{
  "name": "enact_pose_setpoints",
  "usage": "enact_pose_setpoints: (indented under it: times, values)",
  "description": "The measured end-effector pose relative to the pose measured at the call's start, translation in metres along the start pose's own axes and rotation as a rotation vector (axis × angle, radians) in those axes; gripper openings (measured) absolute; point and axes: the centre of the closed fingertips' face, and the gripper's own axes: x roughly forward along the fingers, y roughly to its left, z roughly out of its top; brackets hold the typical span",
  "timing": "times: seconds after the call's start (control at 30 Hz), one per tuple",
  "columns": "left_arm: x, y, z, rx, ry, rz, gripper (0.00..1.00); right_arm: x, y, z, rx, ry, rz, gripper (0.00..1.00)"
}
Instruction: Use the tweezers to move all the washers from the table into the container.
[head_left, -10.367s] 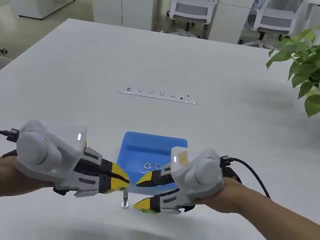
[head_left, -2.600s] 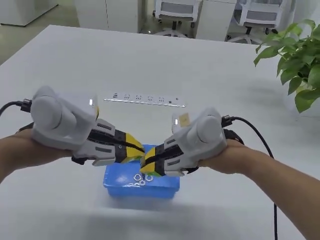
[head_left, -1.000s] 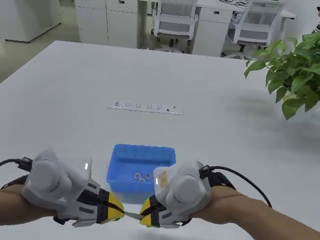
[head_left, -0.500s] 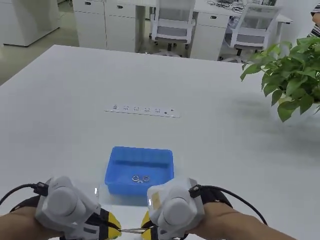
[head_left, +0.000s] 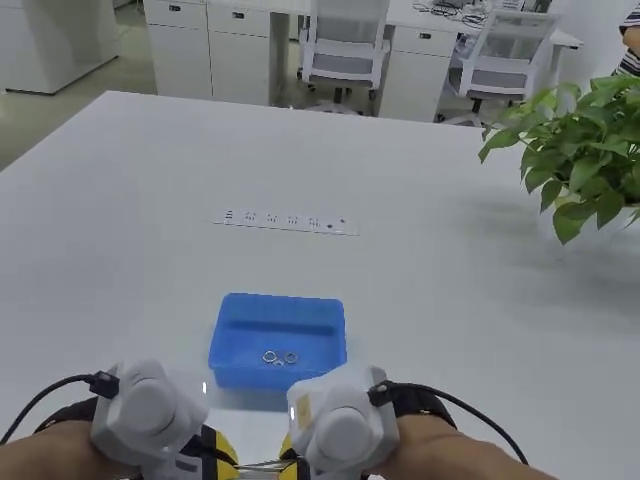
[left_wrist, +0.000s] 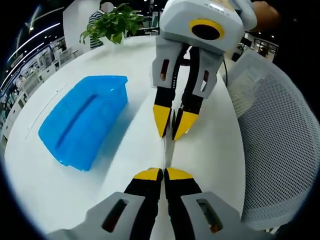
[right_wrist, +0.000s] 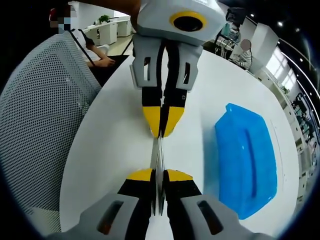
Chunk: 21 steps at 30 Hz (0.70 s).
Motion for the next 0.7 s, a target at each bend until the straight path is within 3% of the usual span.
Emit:
enact_pose_setpoints:
  times: [0.33,0.53,0.7]
  values:
    - [0.0009,-0.0015,0.0002,-0.015,0.012,-0.002,0.07,0.0005,0.0009,0.0010,-0.033,0.015,0.014,0.11]
    - [0.0013,-0.0035,0.0011,-0.007,0.024,-0.006,0.10,-0.0003,-0.0019,0.0010,-0.040,0.019,-0.007,0.15]
    - [-0.0016,-0.0010,-0.0022,-0.005,0.029,0.015,0.17,-0.0061,-0.0047,-0.0027,-0.004,0.015,-0.041,0.23]
